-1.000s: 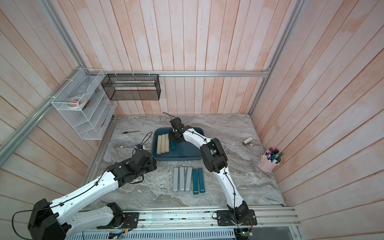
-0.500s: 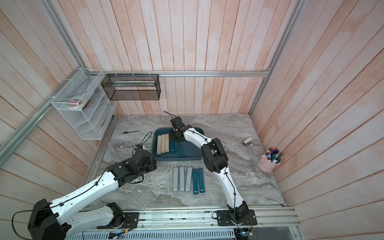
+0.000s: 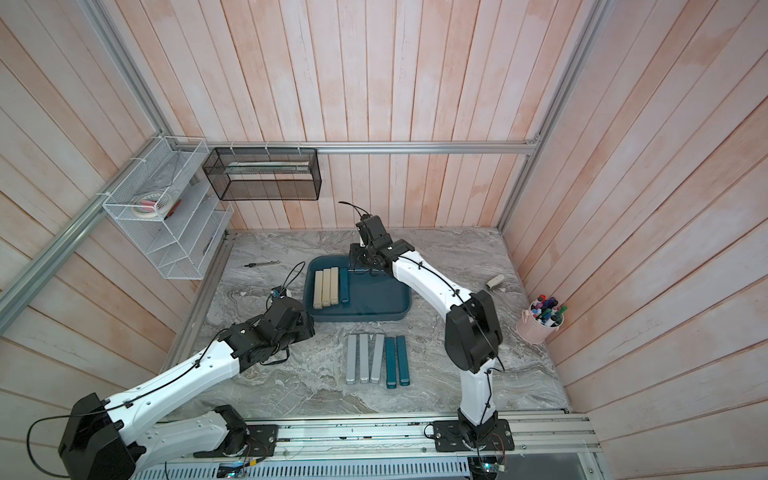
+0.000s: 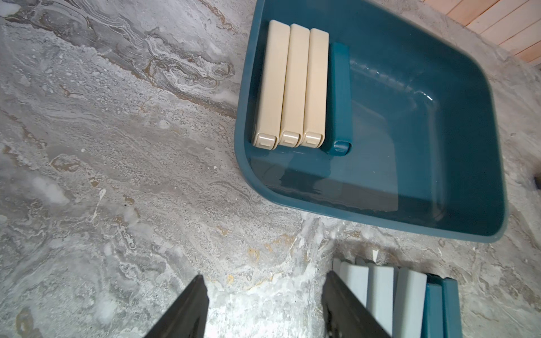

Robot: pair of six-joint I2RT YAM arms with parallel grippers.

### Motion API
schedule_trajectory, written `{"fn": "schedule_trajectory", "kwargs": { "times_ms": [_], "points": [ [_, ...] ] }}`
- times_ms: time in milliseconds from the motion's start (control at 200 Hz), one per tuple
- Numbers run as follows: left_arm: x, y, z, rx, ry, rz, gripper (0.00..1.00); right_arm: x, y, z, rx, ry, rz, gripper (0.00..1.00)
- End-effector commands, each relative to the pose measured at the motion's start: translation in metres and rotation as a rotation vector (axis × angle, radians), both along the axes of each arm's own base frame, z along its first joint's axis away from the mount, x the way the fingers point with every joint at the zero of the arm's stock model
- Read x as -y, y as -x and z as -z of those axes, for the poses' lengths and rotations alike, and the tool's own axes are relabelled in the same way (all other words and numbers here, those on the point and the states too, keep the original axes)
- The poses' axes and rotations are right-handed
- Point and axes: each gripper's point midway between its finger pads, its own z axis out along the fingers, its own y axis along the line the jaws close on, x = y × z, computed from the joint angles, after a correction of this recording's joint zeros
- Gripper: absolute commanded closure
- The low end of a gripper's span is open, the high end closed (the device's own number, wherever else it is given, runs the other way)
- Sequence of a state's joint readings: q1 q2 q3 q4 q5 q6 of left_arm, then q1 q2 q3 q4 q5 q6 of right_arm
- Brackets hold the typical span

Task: Put the pruning pliers into the storage box
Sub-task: Place the pruning pliers in the storage box, then pick up the pruning pliers from the center of the board.

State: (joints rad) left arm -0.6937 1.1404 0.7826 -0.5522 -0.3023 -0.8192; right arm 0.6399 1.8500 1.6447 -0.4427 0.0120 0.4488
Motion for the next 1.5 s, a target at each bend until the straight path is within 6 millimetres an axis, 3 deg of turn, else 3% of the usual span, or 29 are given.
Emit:
{"fn": "schedule_trajectory", "kwargs": {
  "times_ms": [0,105,310,445,700,915,1495],
  "points": [
    [0.013,-0.015,-0.027,0.097,0.051,0.033,0.34,0.039,0.027,0.012,0.014,0.099,0.045,0.51],
    [0.02,-0.02,-0.035,0.131,0.062,0.066,0.34,0.068,0.069,0.024,-0.002,0.12,0.07,0.49],
    [0.028,-0.03,-0.038,0.144,0.063,0.071,0.34,0.113,0.138,0.072,-0.121,0.201,0.13,0.44],
    [0.032,-0.034,-0.036,0.132,0.057,0.073,0.33,0.123,0.173,0.094,-0.182,0.223,0.133,0.41],
    [0.035,-0.033,-0.029,0.108,0.058,0.085,0.32,0.132,0.213,0.134,-0.293,0.256,0.135,0.41],
    [0.033,-0.03,-0.026,0.094,0.062,0.075,0.33,0.14,0.228,0.161,-0.341,0.279,0.146,0.39],
    [0.033,-0.03,-0.029,0.098,0.068,0.074,0.33,0.142,0.225,0.183,-0.35,0.316,0.158,0.49]
  ]
}}
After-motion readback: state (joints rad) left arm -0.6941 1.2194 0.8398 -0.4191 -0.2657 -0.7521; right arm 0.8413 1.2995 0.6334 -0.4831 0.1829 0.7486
